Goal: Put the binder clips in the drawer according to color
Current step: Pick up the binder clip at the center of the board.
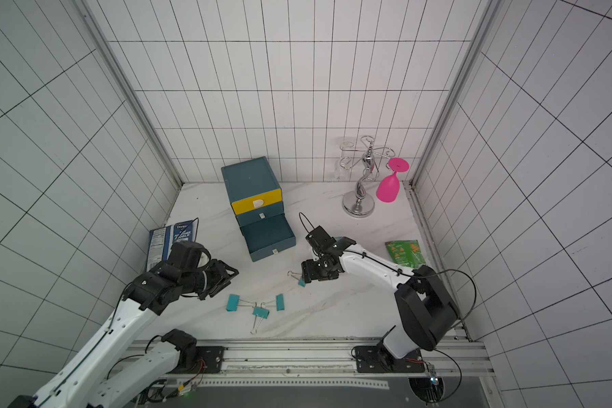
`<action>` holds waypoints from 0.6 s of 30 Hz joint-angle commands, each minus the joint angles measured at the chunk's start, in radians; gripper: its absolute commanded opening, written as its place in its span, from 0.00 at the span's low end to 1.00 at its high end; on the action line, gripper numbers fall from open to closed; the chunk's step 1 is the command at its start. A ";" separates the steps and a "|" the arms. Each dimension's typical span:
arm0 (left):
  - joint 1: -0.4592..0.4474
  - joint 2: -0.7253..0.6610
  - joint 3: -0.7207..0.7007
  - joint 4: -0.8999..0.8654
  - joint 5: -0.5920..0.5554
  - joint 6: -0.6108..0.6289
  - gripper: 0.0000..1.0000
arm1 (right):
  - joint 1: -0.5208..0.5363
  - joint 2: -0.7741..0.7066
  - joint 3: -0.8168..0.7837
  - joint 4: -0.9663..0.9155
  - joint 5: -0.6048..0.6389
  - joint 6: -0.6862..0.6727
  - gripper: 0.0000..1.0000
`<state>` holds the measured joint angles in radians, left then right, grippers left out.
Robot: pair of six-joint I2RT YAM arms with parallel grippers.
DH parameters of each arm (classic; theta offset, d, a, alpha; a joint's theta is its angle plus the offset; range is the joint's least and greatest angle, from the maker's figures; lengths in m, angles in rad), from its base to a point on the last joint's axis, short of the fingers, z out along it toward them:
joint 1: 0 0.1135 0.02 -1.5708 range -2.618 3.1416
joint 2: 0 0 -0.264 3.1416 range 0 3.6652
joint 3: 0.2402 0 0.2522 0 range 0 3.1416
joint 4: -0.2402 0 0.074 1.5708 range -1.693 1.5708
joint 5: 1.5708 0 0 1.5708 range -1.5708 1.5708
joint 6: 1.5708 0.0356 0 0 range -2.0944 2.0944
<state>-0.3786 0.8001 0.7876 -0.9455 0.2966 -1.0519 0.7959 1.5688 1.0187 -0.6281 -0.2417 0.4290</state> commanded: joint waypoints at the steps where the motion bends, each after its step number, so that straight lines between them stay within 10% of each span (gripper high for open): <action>1: -0.003 -0.024 0.002 0.020 -0.025 -0.015 0.47 | -0.003 0.065 0.059 -0.019 -0.027 -0.079 0.72; 18: -0.002 -0.102 -0.022 -0.060 -0.021 -0.023 0.47 | -0.003 0.257 0.228 -0.062 -0.045 -0.175 0.72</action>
<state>-0.3786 0.7097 0.7738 -0.9920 0.2836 -1.0706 0.7959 1.8038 1.2190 -0.6575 -0.2768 0.2802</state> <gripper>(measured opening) 0.465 0.719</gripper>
